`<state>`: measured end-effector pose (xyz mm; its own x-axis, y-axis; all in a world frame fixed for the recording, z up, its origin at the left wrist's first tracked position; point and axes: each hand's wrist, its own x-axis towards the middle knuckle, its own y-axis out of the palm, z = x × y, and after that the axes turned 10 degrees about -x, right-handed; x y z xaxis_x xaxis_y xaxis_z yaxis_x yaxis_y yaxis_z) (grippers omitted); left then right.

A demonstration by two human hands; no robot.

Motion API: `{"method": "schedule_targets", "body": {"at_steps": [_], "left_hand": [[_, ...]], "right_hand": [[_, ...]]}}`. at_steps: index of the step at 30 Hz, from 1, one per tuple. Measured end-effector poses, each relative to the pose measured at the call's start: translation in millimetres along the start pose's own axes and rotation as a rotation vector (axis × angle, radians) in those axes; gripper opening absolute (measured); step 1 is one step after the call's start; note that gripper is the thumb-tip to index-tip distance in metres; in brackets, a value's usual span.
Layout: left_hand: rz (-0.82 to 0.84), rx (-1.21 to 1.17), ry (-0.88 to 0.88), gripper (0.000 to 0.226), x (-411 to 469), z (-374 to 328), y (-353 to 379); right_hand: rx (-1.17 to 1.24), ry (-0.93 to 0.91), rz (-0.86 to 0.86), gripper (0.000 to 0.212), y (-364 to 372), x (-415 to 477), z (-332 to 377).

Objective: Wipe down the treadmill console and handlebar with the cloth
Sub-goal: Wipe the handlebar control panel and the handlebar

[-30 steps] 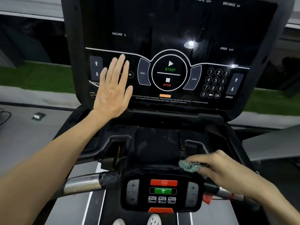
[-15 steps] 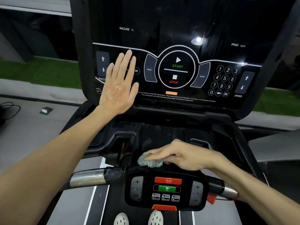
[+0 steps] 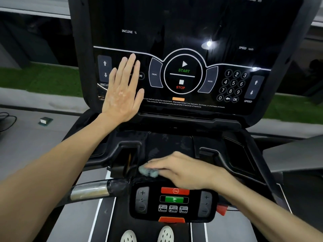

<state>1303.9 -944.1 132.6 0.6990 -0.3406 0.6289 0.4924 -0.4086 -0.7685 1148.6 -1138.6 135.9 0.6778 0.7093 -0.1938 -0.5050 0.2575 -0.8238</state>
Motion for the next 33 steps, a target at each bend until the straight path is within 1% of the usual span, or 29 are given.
{"method": "schedule_targets", "body": {"at_steps": [2, 3, 6, 10, 12, 16, 19, 21, 22, 23, 24, 26, 27, 29, 33], "left_hand": [[0.006, 0.002, 0.003, 0.067, 0.0, -0.1, -0.6], [0.007, 0.002, 0.004, 0.067, 0.1, -0.2, -0.6], [0.006, 0.003, 0.009, 0.067, 0.1, -0.1, -0.6], [0.007, 0.015, 0.015, 0.067, -0.5, 0.2, 0.3], [0.008, 0.021, 0.014, 0.067, -0.7, 0.8, 0.4], [0.011, 0.028, 0.014, 0.067, -0.8, 1.9, 0.5], [0.01, 0.028, 0.014, 0.067, -1.2, 1.6, 0.8], [0.009, 0.024, 0.016, 0.067, -1.1, 2.1, 0.7], [0.01, 0.022, 0.014, 0.067, -1.3, 2.3, 0.6], [0.011, 0.018, 0.013, 0.067, -1.5, 2.5, 0.7], [0.012, 0.015, 0.013, 0.067, -1.5, 2.5, 1.1], [0.014, 0.017, 0.011, 0.067, -1.2, 2.6, 1.6], [0.015, 0.022, 0.011, 0.067, -1.1, 2.8, 2.0], [0.014, 0.03, 0.011, 0.068, -1.3, 3.1, 2.6], [0.017, 0.016, 0.014, 0.068, -1.2, 3.7, 2.9]], "right_hand": [[-0.022, 0.031, 0.038, 0.041, 5.7, 10.9, 6.7], [0.009, 0.061, 0.052, 0.041, 5.9, 10.6, 9.1], [0.069, 0.088, 0.001, 0.039, 1.8, -10.5, 15.5], [-0.034, 0.188, 0.02, 0.041, -7.1, -46.7, 17.5], [-0.129, 0.187, 0.011, 0.041, -4.8, -43.4, 27.0], [-0.325, 0.146, -0.105, 0.034, 33.2, 5.8, 56.6], [-0.415, 0.155, -0.179, 0.04, 57.2, 27.4, 66.3], [-0.419, 0.196, -0.28, 0.023, 54.2, 16.5, 63.5], [-0.414, 0.238, -0.307, 0.018, 49.9, 5.7, 60.2], [-0.393, 0.295, -0.312, 0.017, 46.7, -6.6, 53.5], [-0.363, 0.374, -0.304, 0.019, 41.5, -20.7, 46.4], [-0.284, 0.54, -0.269, 0.032, 32.8, -48.3, 30.6], [-0.239, 0.585, -0.273, 0.035, 29.7, -58.8, 26.6], [-0.249, 0.589, -0.295, 0.035, 27.9, -60.1, 29.4], [-0.384, 0.458, -0.286, 0.044, 46.8, -4.8, 60.4]]}}
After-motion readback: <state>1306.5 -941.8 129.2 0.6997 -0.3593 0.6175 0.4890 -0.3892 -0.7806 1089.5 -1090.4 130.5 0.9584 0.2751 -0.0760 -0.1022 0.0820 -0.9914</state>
